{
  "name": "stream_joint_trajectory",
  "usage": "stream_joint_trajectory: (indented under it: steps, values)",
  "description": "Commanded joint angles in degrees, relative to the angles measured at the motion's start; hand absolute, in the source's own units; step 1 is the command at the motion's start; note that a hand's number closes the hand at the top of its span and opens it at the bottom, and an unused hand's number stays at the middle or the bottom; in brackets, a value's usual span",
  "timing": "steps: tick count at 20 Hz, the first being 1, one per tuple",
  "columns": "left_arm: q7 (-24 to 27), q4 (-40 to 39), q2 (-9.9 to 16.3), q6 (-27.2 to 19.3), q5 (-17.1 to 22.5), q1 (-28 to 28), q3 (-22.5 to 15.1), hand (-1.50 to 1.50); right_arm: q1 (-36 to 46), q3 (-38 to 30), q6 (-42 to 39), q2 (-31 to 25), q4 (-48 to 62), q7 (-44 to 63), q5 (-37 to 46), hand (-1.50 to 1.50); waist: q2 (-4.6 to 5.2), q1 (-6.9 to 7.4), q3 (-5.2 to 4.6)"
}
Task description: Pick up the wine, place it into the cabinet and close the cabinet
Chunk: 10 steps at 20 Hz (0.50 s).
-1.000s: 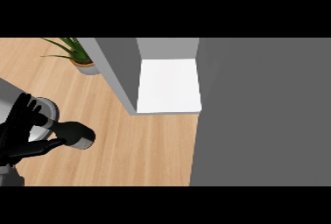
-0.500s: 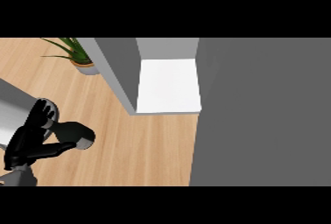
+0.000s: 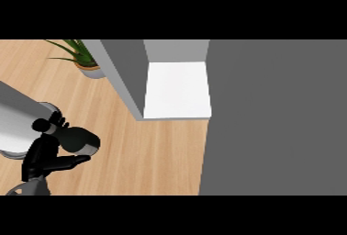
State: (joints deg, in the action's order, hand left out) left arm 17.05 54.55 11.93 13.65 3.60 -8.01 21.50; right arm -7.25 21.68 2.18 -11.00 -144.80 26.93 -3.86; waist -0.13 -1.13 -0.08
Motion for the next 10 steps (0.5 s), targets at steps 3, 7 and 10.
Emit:
stream_joint_trajectory:
  steps: [3,7,10]
  values:
    - [7.64,-9.02,-2.03,0.47,1.29,-1.88,1.51,-1.50,0.13,-2.09,0.57,-1.80,-13.54,7.28,-3.00,-1.50,0.13,-0.07,-0.05]
    - [8.85,-12.72,-0.35,2.38,3.38,-3.52,3.48,-1.50,-2.06,-0.55,0.85,-1.43,-14.52,6.62,-2.12,-1.50,0.08,-0.23,-0.06]
    - [5.91,-13.45,-1.05,3.74,6.44,-5.77,4.62,-1.50,-3.86,-2.91,-0.74,-2.52,-14.48,4.89,-5.82,-1.50,0.01,-0.27,0.03]
